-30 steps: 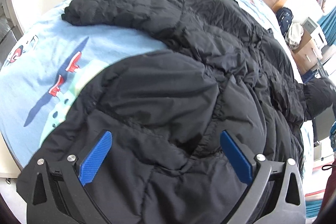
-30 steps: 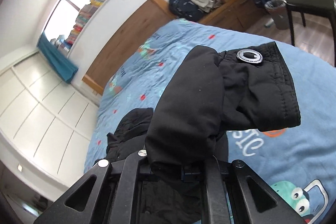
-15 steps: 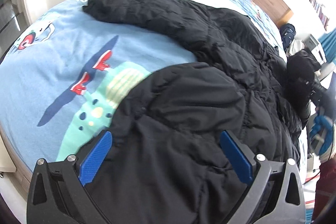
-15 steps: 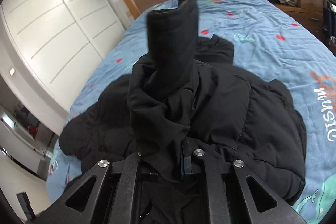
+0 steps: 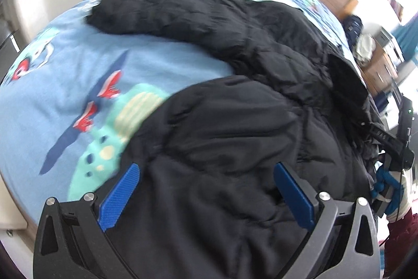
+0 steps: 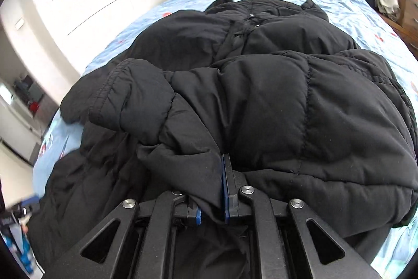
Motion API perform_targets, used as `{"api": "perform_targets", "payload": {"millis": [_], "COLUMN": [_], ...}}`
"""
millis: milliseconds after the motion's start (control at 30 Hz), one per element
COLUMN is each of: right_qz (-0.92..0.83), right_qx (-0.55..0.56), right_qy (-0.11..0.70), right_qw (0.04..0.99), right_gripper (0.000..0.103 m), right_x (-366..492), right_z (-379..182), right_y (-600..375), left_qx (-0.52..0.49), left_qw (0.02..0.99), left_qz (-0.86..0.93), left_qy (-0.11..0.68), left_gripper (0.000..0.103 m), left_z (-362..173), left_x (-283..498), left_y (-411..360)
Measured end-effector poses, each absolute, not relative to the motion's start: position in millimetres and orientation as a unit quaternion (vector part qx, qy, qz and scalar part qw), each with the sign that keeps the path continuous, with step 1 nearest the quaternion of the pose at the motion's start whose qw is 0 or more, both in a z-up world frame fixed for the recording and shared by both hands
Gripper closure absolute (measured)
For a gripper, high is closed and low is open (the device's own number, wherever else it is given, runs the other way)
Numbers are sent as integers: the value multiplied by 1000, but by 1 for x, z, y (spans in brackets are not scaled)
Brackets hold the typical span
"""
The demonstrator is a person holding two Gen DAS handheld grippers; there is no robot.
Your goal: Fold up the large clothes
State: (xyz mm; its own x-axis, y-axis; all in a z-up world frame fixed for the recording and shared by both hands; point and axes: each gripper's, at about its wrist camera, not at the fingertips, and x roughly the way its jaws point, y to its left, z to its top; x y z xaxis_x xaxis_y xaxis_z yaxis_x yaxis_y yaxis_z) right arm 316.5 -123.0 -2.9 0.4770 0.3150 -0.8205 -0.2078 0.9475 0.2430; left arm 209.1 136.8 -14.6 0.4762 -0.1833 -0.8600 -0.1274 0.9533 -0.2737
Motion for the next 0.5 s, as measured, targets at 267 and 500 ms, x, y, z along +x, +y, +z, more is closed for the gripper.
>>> {"api": "perform_targets", "payload": {"millis": [267,500], "right_qz": [179,223], "right_qx": [62,86], "right_qy": [475,435], "right_qw": [859,868], "right_gripper": [64,39], "right_x": [305,282], "right_z": [21,64], "right_y": [-134,-170], "left_qx": [-94,-53], "left_qw": [859,875], "left_qz": [-79,-133], "left_qy": [496,463], "left_gripper": [0,0], "left_z": [13,44], "left_x": [255,305], "left_y": [62,-21]}}
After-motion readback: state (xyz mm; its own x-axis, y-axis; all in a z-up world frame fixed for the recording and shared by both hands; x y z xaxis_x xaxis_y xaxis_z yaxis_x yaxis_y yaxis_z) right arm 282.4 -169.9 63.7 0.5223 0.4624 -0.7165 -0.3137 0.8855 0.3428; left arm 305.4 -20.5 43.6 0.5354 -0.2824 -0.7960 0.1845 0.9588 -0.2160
